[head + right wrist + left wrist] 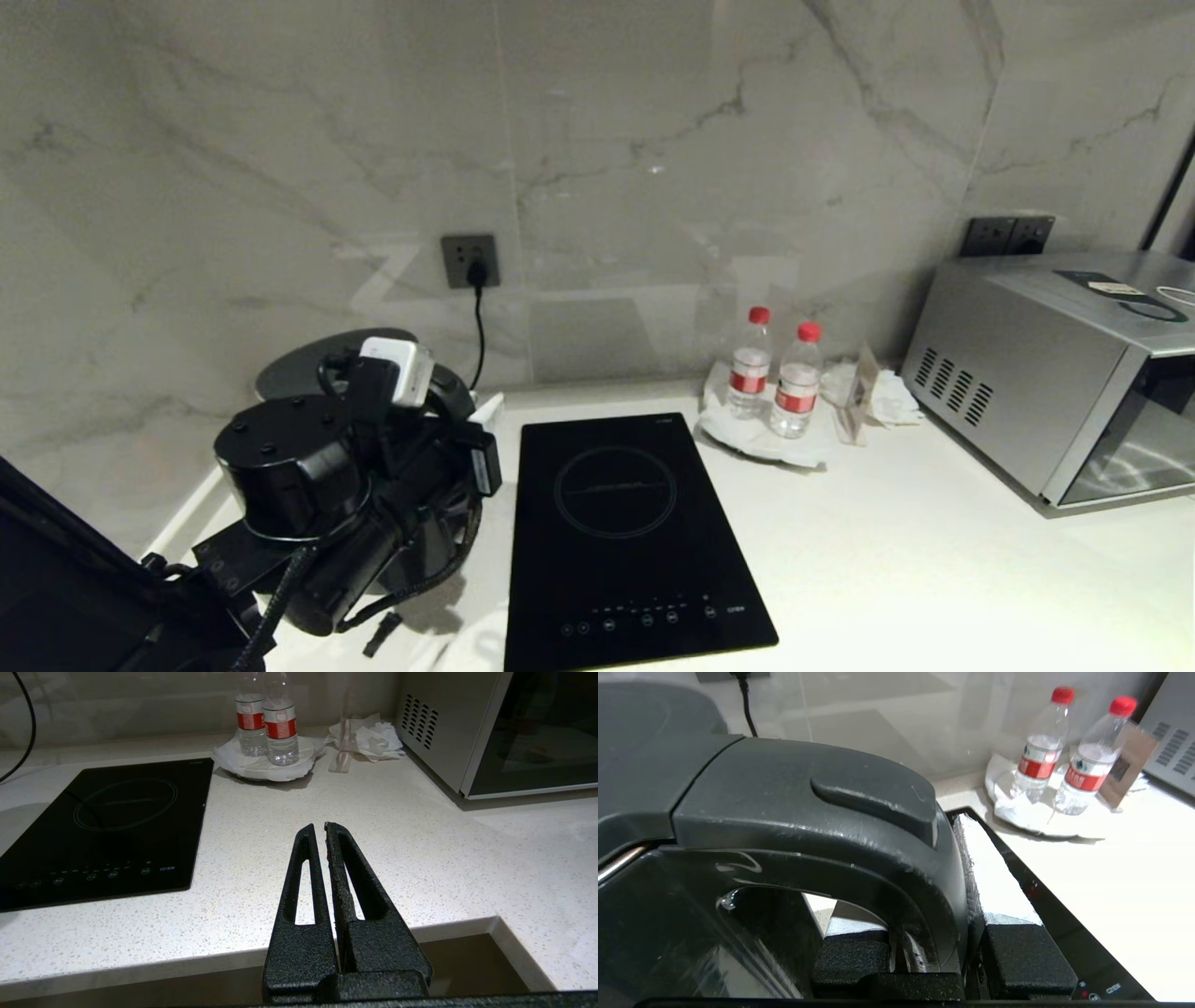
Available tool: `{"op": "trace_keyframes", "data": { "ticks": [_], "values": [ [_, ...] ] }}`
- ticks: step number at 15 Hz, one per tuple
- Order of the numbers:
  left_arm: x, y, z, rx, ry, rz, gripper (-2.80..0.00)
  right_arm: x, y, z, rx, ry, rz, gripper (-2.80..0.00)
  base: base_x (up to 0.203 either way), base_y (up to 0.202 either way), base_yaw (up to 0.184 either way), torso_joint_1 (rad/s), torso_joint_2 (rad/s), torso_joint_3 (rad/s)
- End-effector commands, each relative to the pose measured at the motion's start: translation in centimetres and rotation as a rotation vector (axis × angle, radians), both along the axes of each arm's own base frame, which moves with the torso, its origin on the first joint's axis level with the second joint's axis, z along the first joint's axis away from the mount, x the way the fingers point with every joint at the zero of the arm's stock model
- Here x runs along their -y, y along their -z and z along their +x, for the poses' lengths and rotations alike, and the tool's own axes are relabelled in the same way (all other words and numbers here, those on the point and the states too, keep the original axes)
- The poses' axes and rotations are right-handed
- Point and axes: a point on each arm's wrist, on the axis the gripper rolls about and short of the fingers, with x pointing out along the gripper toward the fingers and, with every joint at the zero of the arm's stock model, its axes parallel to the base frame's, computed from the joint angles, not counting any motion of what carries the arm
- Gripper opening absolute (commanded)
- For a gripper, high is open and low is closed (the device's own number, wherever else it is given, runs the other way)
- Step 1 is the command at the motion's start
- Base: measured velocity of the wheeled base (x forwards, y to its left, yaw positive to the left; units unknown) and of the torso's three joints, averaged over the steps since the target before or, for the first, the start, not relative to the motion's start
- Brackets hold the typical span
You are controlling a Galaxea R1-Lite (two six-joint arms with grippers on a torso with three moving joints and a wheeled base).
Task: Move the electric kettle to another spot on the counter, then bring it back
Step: Place it on the power base
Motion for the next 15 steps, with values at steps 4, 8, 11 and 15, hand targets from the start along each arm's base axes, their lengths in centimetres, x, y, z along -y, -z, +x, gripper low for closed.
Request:
{"op": "trace_keyframes", "data": {
  "ticks": [4, 8, 11, 15],
  "values": [
    [0.1, -0.1, 0.2, 0.011, -0.003, -0.006, -2.80, 0.0, 0.0, 0.0, 0.000, 0.000, 0.000, -2.80, 0.000, 0.000, 0.000, 0.000, 0.00, 0.000],
    [0.4, 0.3, 0.3, 0.001, 0.003, 0.016, -2.80, 0.0, 0.0, 0.0, 0.000, 0.000, 0.000, -2.80, 0.162, 0.000, 0.002, 0.003, 0.00, -0.005],
    [0.8, 0.3, 1.1, 0.011, -0.002, 0.013, -2.80, 0.0, 0.0, 0.0, 0.000, 0.000, 0.000, -2.80, 0.041, 0.000, 0.002, 0.010, 0.00, 0.001],
    [2.7, 0.2, 4.5, 0.055, -0.093, -0.013, -2.80, 0.0, 0.0, 0.0, 0.000, 0.000, 0.000, -2.80, 0.000, 0.000, 0.000, -0.009, 0.00, 0.004]
  ]
}}
